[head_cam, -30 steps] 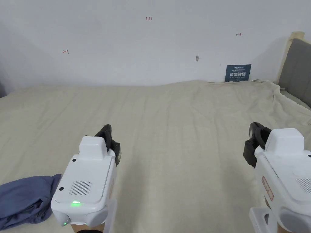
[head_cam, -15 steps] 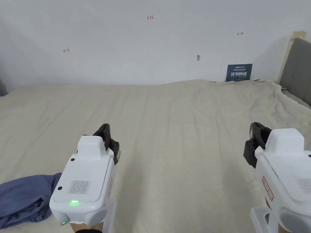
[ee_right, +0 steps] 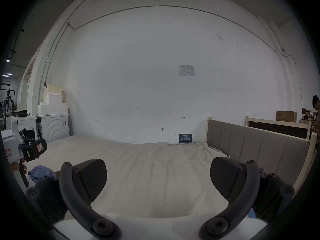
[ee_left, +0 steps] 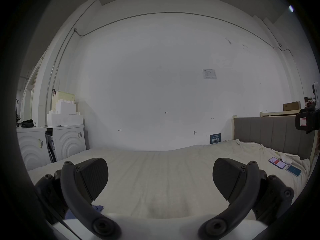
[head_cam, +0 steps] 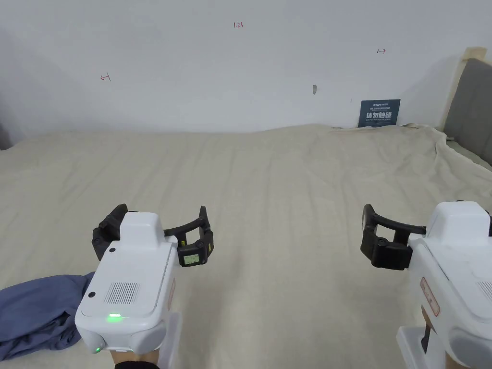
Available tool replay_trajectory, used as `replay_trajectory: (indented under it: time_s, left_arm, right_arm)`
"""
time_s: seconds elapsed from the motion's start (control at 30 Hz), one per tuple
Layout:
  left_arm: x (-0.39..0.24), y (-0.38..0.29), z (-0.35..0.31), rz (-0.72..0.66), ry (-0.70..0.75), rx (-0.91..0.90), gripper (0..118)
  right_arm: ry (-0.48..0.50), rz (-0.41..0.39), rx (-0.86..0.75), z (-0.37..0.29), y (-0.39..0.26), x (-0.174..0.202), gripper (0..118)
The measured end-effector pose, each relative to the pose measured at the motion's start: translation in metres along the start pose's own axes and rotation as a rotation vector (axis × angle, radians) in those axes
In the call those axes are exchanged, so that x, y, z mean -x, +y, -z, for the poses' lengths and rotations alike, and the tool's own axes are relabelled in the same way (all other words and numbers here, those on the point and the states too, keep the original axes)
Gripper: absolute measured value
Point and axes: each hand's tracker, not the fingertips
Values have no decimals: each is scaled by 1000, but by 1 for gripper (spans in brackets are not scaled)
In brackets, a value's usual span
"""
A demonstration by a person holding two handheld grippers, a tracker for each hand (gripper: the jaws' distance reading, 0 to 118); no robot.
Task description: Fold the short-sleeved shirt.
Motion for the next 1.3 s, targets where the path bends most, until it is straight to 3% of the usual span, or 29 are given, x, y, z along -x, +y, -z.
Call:
replay_trajectory:
  time_s: [1.3]
  left_arm:
    - [5, 2, -1, 7, 26, -20, 118]
  right_arm:
    - [-8, -1, -37, -3, 5, 5, 118]
